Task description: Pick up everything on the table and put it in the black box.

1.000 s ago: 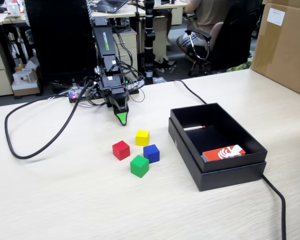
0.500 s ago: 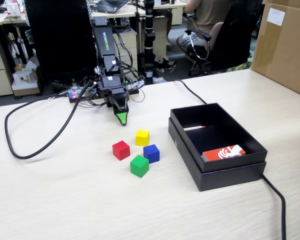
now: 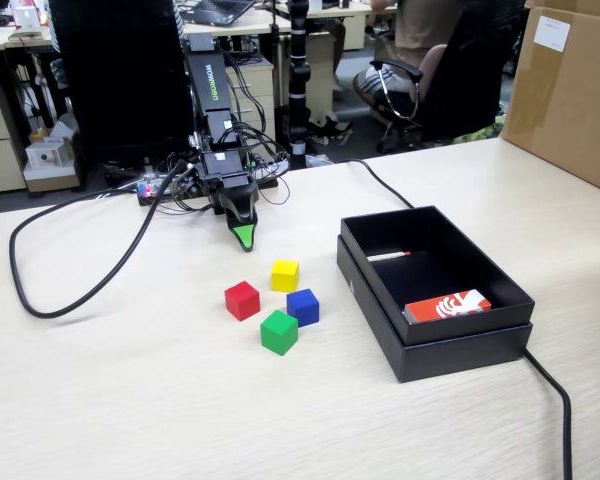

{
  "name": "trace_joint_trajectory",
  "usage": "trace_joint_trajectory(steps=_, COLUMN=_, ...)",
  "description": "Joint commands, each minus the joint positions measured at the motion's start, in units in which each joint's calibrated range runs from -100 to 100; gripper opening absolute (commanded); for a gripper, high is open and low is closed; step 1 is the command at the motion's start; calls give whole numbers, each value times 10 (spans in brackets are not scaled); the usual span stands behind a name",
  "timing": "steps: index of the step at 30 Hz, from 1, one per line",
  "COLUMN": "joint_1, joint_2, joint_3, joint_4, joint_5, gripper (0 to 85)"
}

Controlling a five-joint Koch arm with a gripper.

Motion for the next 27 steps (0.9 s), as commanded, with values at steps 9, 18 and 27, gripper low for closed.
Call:
trace_joint_trajectory(steps=9, joint_1=-5, joint_2=69, joint_3=147, joint_4=-175, joint_5=6, gripper=476)
trace_joint_trajectory(steps=18, joint_1=-25, joint_2=360, joint_3=641, joint_4=-536, joint_5=-2, gripper=469)
trace_joint_trajectory(steps=27, joint_1=-46, joint_2=656, joint_3=820, joint_4=-549, joint_5=-65, gripper=447)
